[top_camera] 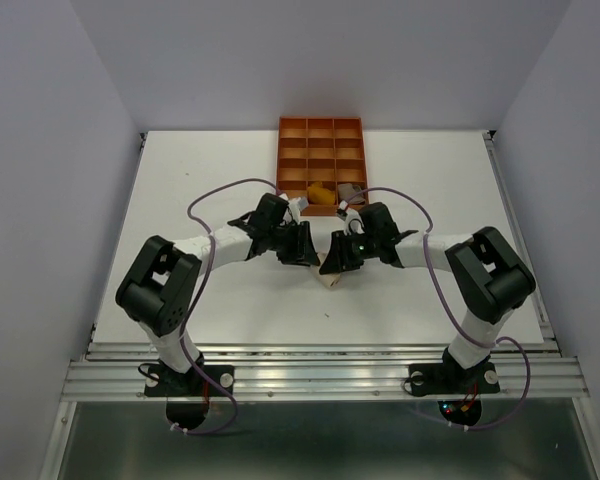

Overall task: Roll the socks
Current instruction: Roll the sock at the center of the board.

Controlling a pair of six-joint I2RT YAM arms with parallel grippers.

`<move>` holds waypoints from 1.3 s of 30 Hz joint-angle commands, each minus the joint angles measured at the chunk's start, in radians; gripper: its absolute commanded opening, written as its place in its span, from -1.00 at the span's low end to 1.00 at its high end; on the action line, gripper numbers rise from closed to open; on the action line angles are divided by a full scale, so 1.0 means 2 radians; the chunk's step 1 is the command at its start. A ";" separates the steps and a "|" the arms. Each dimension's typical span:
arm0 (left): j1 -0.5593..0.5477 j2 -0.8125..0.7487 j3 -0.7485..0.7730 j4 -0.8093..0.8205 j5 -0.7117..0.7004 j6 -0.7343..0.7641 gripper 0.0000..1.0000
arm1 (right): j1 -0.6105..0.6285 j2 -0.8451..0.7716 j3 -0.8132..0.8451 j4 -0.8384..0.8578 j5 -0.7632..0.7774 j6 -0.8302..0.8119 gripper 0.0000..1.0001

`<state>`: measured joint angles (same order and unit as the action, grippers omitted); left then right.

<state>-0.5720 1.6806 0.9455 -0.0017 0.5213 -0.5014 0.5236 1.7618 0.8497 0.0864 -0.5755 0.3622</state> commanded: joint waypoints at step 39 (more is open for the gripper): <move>-0.022 0.033 0.069 -0.045 -0.079 0.025 0.60 | -0.002 0.031 -0.029 -0.061 0.022 -0.073 -0.99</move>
<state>-0.6140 1.7370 1.0367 -0.1055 0.3447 -0.4606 0.5156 1.7695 0.8474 0.0944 -0.6216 0.2768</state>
